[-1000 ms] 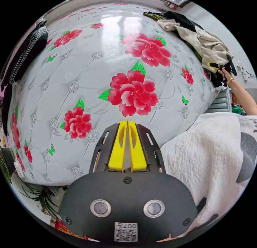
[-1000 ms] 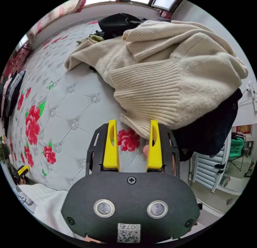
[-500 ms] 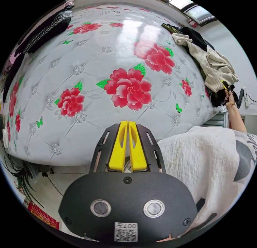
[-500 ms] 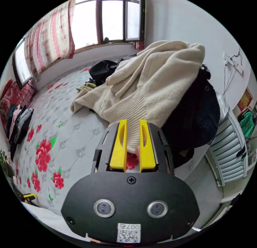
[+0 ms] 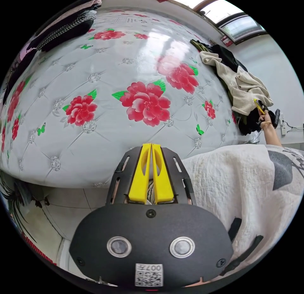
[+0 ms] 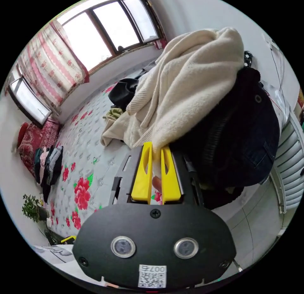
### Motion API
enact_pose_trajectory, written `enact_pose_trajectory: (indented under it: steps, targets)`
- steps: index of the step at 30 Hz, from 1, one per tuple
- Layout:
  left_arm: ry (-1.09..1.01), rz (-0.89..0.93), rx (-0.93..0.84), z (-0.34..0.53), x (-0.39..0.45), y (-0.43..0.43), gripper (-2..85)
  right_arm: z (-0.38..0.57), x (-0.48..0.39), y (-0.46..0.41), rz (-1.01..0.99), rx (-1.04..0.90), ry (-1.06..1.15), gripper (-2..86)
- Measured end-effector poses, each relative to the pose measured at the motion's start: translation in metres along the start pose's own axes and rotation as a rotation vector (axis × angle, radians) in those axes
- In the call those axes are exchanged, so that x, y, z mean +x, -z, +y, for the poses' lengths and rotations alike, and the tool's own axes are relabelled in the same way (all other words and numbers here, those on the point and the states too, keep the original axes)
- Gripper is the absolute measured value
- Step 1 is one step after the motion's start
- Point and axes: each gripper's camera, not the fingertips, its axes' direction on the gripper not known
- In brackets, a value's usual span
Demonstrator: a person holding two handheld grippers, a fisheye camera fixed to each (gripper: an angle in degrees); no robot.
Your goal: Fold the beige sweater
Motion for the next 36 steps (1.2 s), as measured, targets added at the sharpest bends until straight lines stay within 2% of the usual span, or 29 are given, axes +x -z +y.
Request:
enact_pose_trajectory:
  steps: [6,12,15,18,21,23,25,27,30,32,34,35,36]
  targets:
    - [-0.010,0.050,0.012,-0.007,-0.010,0.020,-1.0,0.051,-0.123,0.014,-0.365,-0.031,0.304,0.5]
    - [-0.008,0.019,0.131,-0.023,-0.028,0.069,-1.0,0.166,-0.333,0.006,-0.789,-0.307,0.830,1.2]
    - [0.169,-0.088,0.199,-0.007,-0.074,0.102,-0.9,0.241,-0.411,-0.008,-0.837,-0.555,1.162,2.3]
    - [0.319,-0.133,0.220,0.024,-0.118,0.119,-0.9,0.267,-0.418,-0.002,-0.820,-0.500,1.328,3.7]
    - [0.532,-0.127,0.294,0.089,-0.174,0.144,-0.6,0.251,-0.396,-0.023,-0.647,-0.392,1.280,5.2]
    - [0.568,-0.101,0.330,0.111,-0.188,0.154,0.0,0.230,-0.377,-0.049,-0.528,-0.408,1.195,6.4]
    - [0.543,-0.053,0.371,0.121,-0.192,0.162,2.3,0.204,-0.357,-0.077,-0.420,-0.424,1.093,7.7]
    - [0.449,0.015,0.394,0.109,-0.186,0.165,5.8,0.191,-0.356,-0.091,-0.406,-0.450,1.057,8.2]
    - [0.341,0.063,0.400,0.077,-0.173,0.159,7.9,0.195,-0.372,-0.114,-0.366,-0.444,1.089,8.0]
    - [0.259,0.086,0.321,0.034,-0.162,0.131,8.7,0.208,-0.381,-0.144,-0.302,-0.500,1.109,6.9]
    - [0.252,0.066,0.193,0.005,-0.163,0.098,8.5,0.228,-0.385,-0.185,-0.279,-0.696,1.080,4.6]
    - [0.268,0.036,0.109,-0.008,-0.168,0.079,8.3,0.233,-0.387,-0.187,-0.294,-0.713,1.075,4.0]
    - [0.263,0.027,0.095,-0.012,-0.170,0.075,8.2,0.245,-0.394,-0.173,-0.398,-0.710,1.137,3.0]
